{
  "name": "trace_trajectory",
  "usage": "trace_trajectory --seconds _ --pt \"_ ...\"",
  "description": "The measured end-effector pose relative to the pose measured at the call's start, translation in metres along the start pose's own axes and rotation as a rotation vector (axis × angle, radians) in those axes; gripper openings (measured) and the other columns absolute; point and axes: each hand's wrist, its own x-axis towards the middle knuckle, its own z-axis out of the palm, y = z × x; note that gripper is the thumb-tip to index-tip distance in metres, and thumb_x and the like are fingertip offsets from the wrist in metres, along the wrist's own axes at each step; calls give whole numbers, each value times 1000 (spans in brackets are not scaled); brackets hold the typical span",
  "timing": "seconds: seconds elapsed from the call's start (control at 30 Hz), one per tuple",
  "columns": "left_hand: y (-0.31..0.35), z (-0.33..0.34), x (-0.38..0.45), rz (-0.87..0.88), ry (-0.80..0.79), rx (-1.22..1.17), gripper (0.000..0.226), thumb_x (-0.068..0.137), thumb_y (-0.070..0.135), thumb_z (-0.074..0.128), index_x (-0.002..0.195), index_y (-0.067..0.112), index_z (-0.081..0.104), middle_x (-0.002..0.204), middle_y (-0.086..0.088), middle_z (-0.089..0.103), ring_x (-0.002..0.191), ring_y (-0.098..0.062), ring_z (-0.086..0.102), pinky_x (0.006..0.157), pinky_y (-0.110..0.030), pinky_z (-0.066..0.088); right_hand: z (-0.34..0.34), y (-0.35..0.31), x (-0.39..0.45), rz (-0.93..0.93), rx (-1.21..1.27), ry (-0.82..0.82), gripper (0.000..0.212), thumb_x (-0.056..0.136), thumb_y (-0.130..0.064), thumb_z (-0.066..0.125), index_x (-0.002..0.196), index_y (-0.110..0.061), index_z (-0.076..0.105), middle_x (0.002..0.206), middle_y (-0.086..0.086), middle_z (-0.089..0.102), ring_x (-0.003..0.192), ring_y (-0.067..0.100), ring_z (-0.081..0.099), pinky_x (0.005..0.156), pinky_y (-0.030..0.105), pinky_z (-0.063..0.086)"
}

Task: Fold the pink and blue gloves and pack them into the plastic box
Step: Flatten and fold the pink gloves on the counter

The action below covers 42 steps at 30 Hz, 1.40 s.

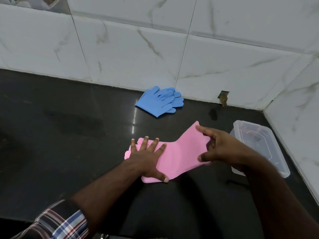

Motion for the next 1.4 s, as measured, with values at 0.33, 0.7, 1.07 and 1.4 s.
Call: trace_trajectory --seconds 0.33,0.7,1.07,1.4 --pt "5 -11 -9 -19 -60 23 125 65 87 57 159 31 -4 168 -2 -14 150 -34 -27 111 -73 -12 50 -76 18 -169 67 -115 104 71 1 80 155 -25 24 61 -14 58 51 5 58 55 16 50" --pt "-15 -37 -24 2 323 -370 58 92 39 64 147 31 47 156 1 42 148 -30 32 115 -54 31 55 -75 24 -116 23 -86 108 69 0 82 155 -28 23 77 -14 43 60 7 63 64 28 61" --pt "-2 -79 -66 -66 262 -1274 18 88 20 72 101 10 65 83 -8 74 71 -20 73 66 -33 62 73 -83 29 -192 -118 -63 95 70 -5 80 150 -24 31 129 0 60 91 15 70 76 36 62" --pt "-42 -34 -61 -283 361 -1222 10 87 11 65 92 4 70 89 -14 76 85 -34 73 76 -44 58 77 -26 43 -165 8 280 52 93 -36 63 143 -29 47 141 -11 55 108 8 64 95 36 54"
